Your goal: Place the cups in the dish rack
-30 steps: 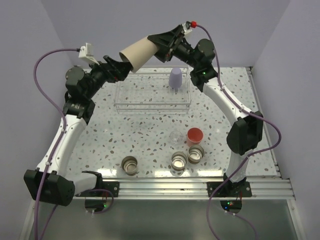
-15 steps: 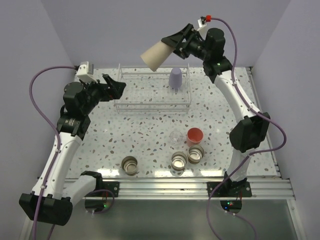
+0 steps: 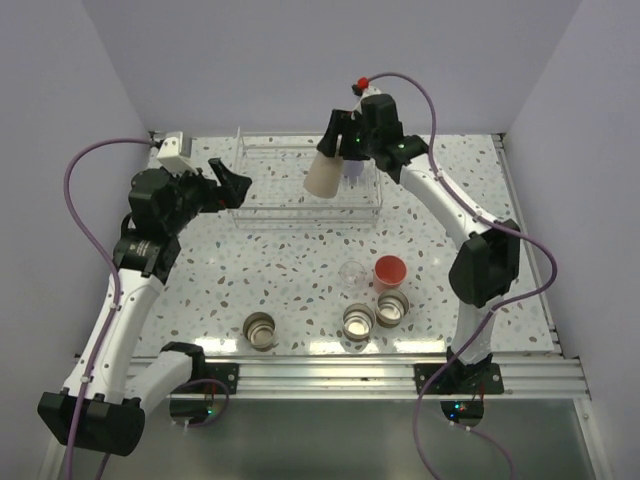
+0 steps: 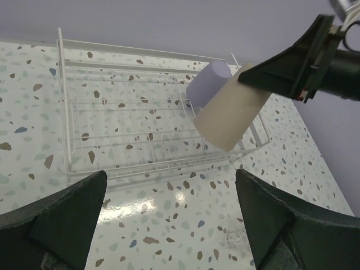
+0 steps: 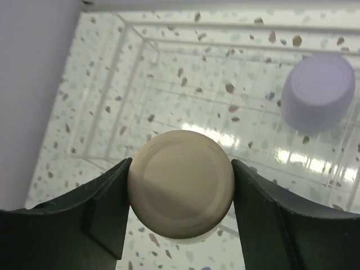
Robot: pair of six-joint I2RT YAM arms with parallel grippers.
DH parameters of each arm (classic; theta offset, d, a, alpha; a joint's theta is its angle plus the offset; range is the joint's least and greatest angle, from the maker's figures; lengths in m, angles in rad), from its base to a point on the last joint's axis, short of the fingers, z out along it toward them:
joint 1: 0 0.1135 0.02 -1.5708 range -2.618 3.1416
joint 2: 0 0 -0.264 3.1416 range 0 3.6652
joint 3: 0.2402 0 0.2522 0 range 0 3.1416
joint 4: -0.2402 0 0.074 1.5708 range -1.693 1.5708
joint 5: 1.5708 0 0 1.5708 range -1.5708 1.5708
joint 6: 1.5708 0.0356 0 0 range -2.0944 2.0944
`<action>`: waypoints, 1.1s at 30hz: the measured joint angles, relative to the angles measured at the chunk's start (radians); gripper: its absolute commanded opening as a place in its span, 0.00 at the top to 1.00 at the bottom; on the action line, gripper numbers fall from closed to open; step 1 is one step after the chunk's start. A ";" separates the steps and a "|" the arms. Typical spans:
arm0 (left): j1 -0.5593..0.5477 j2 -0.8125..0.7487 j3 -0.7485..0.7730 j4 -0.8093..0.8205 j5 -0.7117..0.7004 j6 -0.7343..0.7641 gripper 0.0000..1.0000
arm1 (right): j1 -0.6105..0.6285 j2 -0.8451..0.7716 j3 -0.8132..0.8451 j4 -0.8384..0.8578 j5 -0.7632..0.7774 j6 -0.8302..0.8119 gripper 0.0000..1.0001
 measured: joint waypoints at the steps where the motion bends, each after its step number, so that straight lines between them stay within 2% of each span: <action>1: 0.000 0.000 0.000 -0.002 0.003 0.000 0.00 | 0.009 -0.002 -0.042 -0.001 0.012 -0.014 1.00; 4: 0.000 0.001 -0.002 -0.004 0.013 0.000 0.00 | 0.014 0.008 -0.121 -0.029 0.051 -0.048 1.00; 16: -0.008 0.033 -0.002 -0.003 0.037 -0.002 0.00 | -0.005 0.029 -0.127 -0.013 0.182 -0.122 1.00; 19: -0.017 0.034 -0.002 -0.003 0.037 0.000 0.00 | -0.004 0.028 -0.159 0.025 0.230 -0.145 1.00; 24: -0.042 0.047 -0.002 -0.004 0.036 0.009 0.00 | -0.004 0.008 -0.312 0.166 0.300 -0.182 1.00; 33: -0.095 0.101 0.011 -0.021 0.017 0.042 0.00 | 0.006 -0.036 -0.442 0.317 0.364 -0.221 1.00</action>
